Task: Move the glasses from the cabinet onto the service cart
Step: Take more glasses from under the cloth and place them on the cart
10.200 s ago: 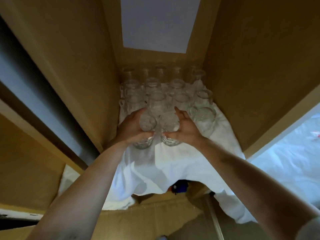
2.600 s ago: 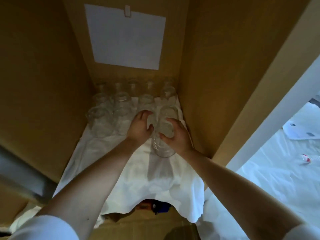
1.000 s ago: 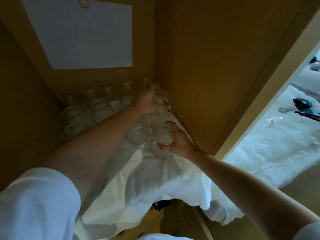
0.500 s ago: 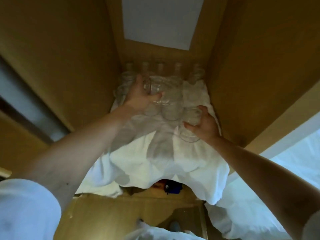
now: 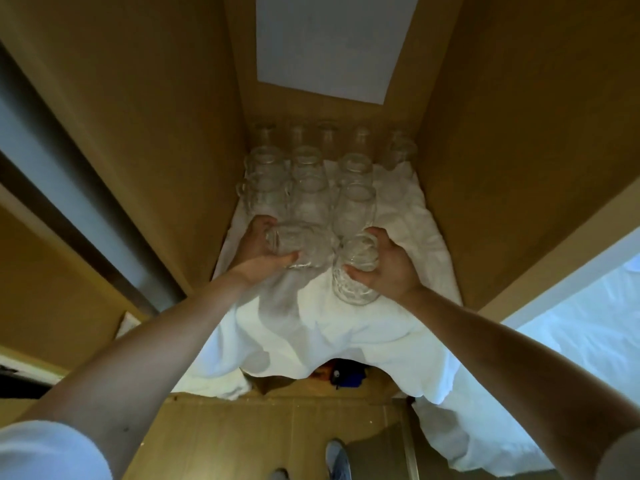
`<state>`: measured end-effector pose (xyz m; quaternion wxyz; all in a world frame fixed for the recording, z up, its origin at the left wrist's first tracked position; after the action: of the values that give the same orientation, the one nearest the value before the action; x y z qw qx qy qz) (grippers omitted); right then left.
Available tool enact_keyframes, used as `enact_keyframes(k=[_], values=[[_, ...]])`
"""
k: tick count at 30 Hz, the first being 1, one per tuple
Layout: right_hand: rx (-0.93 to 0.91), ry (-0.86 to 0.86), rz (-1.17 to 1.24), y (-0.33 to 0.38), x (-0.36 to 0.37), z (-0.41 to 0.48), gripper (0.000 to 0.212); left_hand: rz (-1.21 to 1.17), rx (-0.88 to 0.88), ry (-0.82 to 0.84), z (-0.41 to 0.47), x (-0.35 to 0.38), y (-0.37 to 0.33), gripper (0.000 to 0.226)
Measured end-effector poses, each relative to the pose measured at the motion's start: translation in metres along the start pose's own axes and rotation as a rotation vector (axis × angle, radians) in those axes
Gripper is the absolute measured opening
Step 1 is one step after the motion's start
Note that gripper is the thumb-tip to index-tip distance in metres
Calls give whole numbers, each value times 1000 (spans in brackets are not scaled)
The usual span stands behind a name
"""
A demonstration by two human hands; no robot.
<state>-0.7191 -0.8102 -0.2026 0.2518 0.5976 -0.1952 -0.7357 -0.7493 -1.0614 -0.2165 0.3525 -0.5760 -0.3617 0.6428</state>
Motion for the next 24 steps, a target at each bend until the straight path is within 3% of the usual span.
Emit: enact_keyframes(k=[3,7,10,15,19,21,24], values=[[43,-23,88,2,4,-2,93,-12,-48,-13,0,-4,12,80],[70,-20,189,-1,8,-4,90,158,-29,-31,-7,-21,20,83],[65,-2,211,-4,10,-7,88,190,-74,64,-14,-28,31,71],[-25,52,8,3,2,-2,108,394,63,167,-12,-22,5,92],[-147,55,-67,31,1,3,92,630,219,294,-6,4,-24,101],[-197,159,-266,44,9,3,84,763,229,342,-6,21,-33,103],[-121,349,-516,47,14,6,85,1017,161,378,-2,44,-37,100]])
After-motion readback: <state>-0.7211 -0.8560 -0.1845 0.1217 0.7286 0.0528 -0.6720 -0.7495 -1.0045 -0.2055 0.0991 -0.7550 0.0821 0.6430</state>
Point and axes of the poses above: each hand's wrist, its own z-axis towards the middle knuckle, its own x-axis out of the palm, y = z × x, the point moved 7 cm from there along z, towards the middle knuckle, and after that the axes turned 4 degrees about -y, right-handed, at the moved point
